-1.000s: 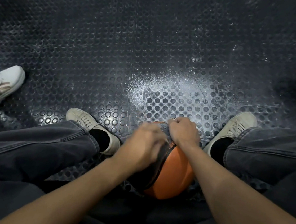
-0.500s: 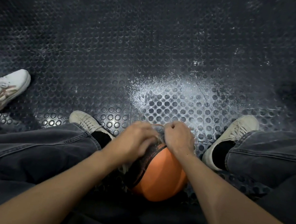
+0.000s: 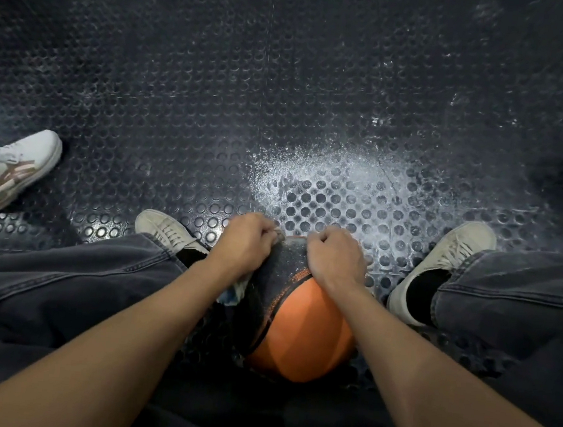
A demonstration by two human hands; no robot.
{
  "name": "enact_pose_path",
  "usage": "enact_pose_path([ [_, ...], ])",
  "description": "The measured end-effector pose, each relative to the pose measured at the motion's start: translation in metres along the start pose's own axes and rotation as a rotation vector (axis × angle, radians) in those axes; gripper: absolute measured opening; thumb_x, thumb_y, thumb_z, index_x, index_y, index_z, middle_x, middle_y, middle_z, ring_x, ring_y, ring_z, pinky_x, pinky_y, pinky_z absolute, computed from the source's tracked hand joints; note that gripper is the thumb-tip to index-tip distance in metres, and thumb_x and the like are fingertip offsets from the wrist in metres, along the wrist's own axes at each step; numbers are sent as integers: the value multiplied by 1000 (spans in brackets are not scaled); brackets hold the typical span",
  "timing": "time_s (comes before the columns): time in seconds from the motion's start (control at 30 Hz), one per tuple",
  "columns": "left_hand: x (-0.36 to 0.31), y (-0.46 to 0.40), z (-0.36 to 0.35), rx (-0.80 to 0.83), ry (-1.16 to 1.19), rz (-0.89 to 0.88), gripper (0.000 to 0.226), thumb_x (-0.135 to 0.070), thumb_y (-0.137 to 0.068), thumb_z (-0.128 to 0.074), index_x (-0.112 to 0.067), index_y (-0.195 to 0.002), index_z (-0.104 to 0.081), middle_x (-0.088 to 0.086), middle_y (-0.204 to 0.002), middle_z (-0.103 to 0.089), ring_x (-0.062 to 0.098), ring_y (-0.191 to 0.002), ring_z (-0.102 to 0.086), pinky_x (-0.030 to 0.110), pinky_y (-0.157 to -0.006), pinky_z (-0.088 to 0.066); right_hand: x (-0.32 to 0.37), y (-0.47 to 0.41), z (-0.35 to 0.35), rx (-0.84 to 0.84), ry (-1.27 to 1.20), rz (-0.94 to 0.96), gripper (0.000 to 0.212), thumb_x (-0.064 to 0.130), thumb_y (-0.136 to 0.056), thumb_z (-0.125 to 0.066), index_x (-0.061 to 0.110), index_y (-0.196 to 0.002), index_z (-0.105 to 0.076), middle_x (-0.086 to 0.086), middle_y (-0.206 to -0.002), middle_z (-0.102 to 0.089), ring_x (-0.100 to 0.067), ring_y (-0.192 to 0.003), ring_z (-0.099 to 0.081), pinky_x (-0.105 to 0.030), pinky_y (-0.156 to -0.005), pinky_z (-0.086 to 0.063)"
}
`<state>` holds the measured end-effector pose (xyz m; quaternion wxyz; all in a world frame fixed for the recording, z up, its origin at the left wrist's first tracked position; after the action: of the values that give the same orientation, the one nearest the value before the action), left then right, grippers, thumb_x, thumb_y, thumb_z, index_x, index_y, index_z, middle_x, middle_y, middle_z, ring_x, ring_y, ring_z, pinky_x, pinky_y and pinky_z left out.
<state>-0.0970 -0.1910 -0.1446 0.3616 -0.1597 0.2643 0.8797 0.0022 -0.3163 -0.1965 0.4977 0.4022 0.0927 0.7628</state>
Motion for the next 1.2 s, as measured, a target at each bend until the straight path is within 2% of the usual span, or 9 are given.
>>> enact_pose_path([
  [0.2, -59, 69, 0, 112, 55, -532, 24, -28, -94, -53, -16, -93, -73, -2, -86, -60, 11, -83, -51, 22, -77, -39, -4, -6, 2, 24, 14, 14, 32, 46, -100, -48, 27, -75, -52, 6, -88, -59, -12, -70, -53, -44, -91, -53],
  [0.37, 5, 3, -3, 13, 74, 37, 21, -19, -96, -56, -13, -80, -68, -6, -70, -54, 16, -70, -53, 22, -58, -37, 2, -5, -3, 19, -9, 31, 29, 37, -99, -48, 23, -73, -53, 5, -81, -57, -17, -69, -53, -48, -89, -54],
  [0.43, -5, 8, -8, 36, 49, -29, 17, -19, -95, -57, -14, -88, -72, -5, -75, -55, 15, -75, -54, 27, -67, -45, 2, -5, -1, 8, 16, 33, 30, 39, -99, -48, 25, -73, -52, 5, -84, -58, -16, -73, -55, -44, -88, -53],
  [0.57, -54, 59, -1, 112, 61, -479, 17, -22, -93, -58, -17, -98, -74, -4, -89, -62, 10, -86, -54, 23, -81, -42, -2, -8, 3, 33, -5, 44, 34, 45, -100, -51, 27, -71, -50, 8, -87, -56, -7, -65, -48, -40, -87, -54],
  [0.63, -46, 45, 3, 67, 68, -409, 17, -21, -94, -57, -16, -94, -74, -5, -86, -62, 7, -81, -53, 20, -78, -40, -1, -8, -1, 50, -1, 57, 33, 42, -100, -51, 26, -71, -50, 8, -85, -55, -6, -63, -46, -41, -88, -54],
  [0.77, -5, 1, -2, -1, 84, 32, 26, -17, -95, -56, -17, -71, -63, -8, -68, -52, 4, -64, -48, 18, -63, -43, 2, -5, -2, 25, 13, 34, 29, 40, -98, -48, 25, -74, -52, 5, -85, -59, -17, -80, -59, -48, -94, -49],
  [0.93, -52, 52, -2, 93, 61, -428, 18, -23, -93, -57, -16, -94, -73, -3, -86, -62, 11, -83, -53, 24, -77, -42, -3, -7, 4, 33, -24, 34, 32, 43, -100, -50, 26, -72, -51, 8, -84, -57, -10, -72, -52, -46, -92, -51],
  [1.1, -6, -1, -2, 39, 76, -102, 17, -14, -93, -59, -6, -88, -72, 3, -78, -66, 16, -72, -56, 27, -69, -39, 5, -4, -3, 24, 5, 67, 29, 37, -98, -49, 24, -73, -53, 5, -80, -59, -17, -73, -57, -47, -88, -54],
  [1.2, -9, 0, -9, 12, 75, -122, 17, -14, -94, -58, -9, -98, -73, 5, -89, -67, 19, -83, -58, 35, -79, -47, 1, -6, -1, 8, 16, 38, 32, 42, -98, -49, 25, -71, -51, 6, -83, -60, -18, -76, -60, -45, -88, -53],
])
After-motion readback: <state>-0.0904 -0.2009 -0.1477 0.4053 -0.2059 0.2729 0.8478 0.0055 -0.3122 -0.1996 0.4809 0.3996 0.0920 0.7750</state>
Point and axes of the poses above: each hand's wrist, its own y-axis away from the middle knuckle, its own z-axis out of the back of the hand, x = y × z, the point moved 10 cm from there along -y, towards the middle knuckle
